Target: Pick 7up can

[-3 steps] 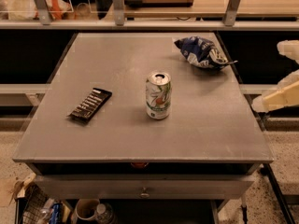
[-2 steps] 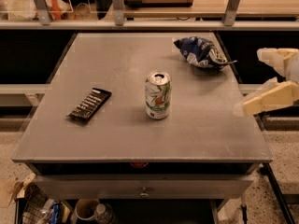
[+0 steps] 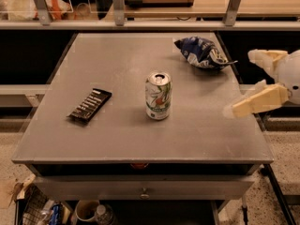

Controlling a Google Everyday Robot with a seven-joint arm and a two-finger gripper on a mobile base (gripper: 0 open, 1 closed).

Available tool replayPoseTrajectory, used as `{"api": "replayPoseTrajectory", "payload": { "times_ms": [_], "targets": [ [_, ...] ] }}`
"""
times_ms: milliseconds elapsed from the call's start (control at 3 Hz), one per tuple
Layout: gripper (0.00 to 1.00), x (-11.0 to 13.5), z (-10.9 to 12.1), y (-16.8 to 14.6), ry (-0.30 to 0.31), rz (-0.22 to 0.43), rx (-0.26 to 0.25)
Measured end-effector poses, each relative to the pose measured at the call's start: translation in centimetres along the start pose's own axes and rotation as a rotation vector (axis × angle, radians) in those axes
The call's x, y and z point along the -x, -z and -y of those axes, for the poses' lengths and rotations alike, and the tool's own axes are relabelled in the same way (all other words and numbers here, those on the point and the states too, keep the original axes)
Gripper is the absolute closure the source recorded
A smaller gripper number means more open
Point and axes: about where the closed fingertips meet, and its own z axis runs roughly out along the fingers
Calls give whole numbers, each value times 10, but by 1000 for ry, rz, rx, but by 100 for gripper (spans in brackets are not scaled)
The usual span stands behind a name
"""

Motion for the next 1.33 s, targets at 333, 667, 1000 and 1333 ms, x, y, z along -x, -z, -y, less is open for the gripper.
{"api": "replayPoseTrajectory", "payload": {
  "times_ms": [333,667,1000,1333],
  "targets": [
    [0,-4,-9,-25,25,6,14],
    [0,-8,-18,-50,48,8,43],
    [0,-8,-27,-74,47,17,72],
    [0,-6,-38,-97,43,35,104]
  ]
}}
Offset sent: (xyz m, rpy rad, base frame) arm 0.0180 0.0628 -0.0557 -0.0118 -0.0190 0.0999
